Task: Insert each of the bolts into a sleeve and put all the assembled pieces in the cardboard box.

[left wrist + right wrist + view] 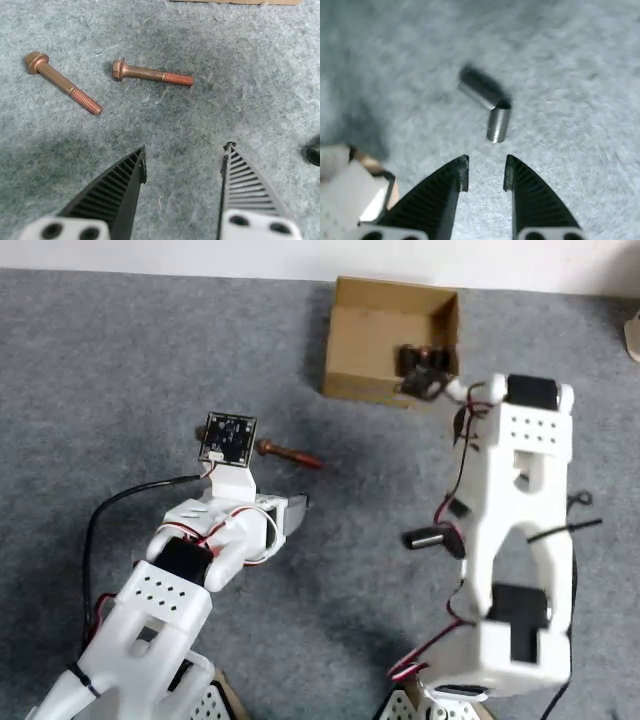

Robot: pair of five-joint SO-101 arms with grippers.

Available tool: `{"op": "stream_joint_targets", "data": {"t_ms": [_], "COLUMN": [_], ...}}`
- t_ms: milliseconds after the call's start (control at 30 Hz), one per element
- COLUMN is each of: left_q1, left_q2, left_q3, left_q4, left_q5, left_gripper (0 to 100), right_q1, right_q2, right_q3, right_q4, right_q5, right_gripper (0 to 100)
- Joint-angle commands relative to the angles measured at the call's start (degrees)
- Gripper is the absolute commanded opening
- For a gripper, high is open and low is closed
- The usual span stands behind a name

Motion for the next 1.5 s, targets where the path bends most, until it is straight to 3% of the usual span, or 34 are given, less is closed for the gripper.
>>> {"op": "stream_joint_targets", "data": {"t_ms": [0,333,467,700,1100,1200,1467], "left_q1": [-0.7,-0.8,-3.8,-7.3,-8.0,-9.8,-10.8], "left_q2": [-0.3,-0.3,-0.4,-0.5,-0.4,-0.7,-0.3], "left_q3": [-0.2,-0.3,-0.7,-0.6,-0.7,-0.8,-1.6], "left_q4": [-1.3,-1.3,-1.3,-4.5,-5.0,-5.0,-5.0], "left_q5": [0.2,0.2,0.2,0.6,0.5,0.6,0.6], "left_gripper": [24,24,24,24,24,24,24], "right_q1": [0.6,0.3,0.3,-0.7,-7.5,-7.8,-5.1], "right_q2": [-7.6,-19.1,-21.5,-21.8,-21.8,-22.3,-22.5], "right_q3": [6.4,35.6,44.6,53.2,61.7,64.6,63.3], "right_q4": [-3.7,-34.0,-47.1,-60.2,-66.2,-66.2,-68.7], "right_q5": [7.0,18.0,22.6,24.9,26.9,29.8,28.7], "right_gripper": [11.2,11.3,11.3,11.3,11.3,11.3,11.3]}}
